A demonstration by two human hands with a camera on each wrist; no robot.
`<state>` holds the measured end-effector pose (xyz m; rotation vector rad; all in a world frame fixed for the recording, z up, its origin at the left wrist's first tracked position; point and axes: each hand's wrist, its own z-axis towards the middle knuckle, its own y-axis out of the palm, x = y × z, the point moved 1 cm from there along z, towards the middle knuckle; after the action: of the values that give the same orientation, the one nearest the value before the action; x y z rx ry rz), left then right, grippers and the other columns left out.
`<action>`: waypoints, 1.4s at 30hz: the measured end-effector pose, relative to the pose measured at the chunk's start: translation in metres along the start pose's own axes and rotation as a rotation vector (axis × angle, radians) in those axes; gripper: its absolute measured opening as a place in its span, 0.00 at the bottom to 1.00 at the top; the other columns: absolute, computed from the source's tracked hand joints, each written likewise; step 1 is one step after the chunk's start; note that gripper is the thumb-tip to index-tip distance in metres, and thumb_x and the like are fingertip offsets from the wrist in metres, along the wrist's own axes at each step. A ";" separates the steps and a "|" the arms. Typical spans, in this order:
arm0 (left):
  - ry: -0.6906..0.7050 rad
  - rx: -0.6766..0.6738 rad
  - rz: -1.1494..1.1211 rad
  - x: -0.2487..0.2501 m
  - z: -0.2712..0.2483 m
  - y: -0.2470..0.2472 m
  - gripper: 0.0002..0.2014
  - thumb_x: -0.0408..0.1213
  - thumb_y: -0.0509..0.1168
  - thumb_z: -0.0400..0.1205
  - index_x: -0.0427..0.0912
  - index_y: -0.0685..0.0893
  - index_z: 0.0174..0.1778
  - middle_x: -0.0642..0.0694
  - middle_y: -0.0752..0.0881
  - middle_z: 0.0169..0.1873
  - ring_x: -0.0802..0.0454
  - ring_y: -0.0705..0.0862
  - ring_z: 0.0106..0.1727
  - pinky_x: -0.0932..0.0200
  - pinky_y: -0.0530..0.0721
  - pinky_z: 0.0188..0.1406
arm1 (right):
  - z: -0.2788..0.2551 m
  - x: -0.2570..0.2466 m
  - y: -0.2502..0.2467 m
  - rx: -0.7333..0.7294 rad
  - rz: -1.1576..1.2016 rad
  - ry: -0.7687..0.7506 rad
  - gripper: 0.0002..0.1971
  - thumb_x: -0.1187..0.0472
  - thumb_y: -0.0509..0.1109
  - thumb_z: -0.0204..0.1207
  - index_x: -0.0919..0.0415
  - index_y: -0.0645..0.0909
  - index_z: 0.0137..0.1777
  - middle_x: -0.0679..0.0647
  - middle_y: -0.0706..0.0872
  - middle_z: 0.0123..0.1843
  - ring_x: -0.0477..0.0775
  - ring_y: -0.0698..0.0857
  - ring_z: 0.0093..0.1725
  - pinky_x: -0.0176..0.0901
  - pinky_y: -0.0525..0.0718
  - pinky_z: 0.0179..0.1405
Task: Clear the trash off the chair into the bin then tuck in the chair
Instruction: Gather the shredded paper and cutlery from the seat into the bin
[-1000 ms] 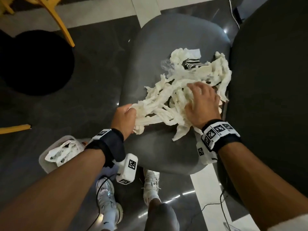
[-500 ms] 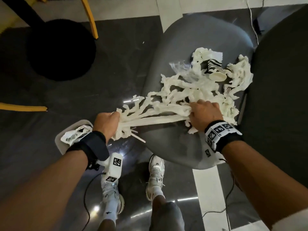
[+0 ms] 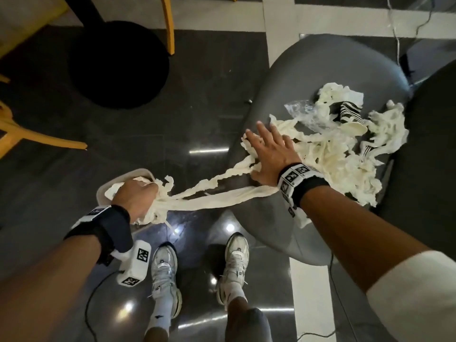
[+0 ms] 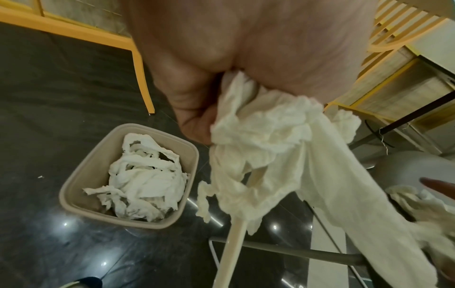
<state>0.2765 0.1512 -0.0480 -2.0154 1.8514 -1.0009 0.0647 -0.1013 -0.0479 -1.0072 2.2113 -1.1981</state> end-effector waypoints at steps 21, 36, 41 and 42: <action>-0.096 0.087 -0.229 -0.073 0.007 -0.053 0.13 0.38 0.60 0.82 0.35 0.85 0.39 0.43 0.85 0.31 0.43 0.83 0.36 0.58 0.75 0.31 | -0.016 -0.264 -0.019 -0.069 0.924 -0.129 0.15 0.68 0.67 0.78 0.55 0.85 0.62 0.56 0.90 0.58 0.57 0.88 0.55 0.43 0.85 0.55; -0.266 0.163 -0.529 -0.162 0.046 -0.096 0.12 0.39 0.60 0.84 0.36 0.83 0.40 0.40 0.85 0.40 0.46 0.79 0.35 0.55 0.74 0.34 | 0.028 -0.400 -0.013 -0.095 1.410 -0.169 0.11 0.66 0.73 0.79 0.59 0.85 0.60 0.51 0.89 0.53 0.46 0.88 0.49 0.35 0.88 0.50; -0.257 0.147 -0.664 -0.175 0.065 -0.077 0.13 0.40 0.61 0.83 0.35 0.88 0.49 0.40 0.89 0.45 0.41 0.87 0.46 0.58 0.80 0.38 | 0.051 -0.377 0.051 -0.025 1.384 0.047 0.11 0.62 0.74 0.79 0.55 0.84 0.60 0.43 0.88 0.51 0.31 0.86 0.45 0.26 0.83 0.47; -0.250 0.129 -0.670 -0.177 0.069 -0.071 0.14 0.41 0.62 0.81 0.36 0.88 0.50 0.40 0.90 0.46 0.42 0.88 0.47 0.57 0.83 0.39 | 0.056 -0.372 0.068 -0.006 1.365 0.099 0.11 0.61 0.74 0.78 0.54 0.84 0.59 0.44 0.88 0.51 0.34 0.86 0.47 0.33 0.86 0.52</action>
<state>0.3796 0.3122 -0.1150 -2.5893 0.9656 -0.9145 0.3143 0.1774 -0.1244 0.6078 2.1684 -0.5408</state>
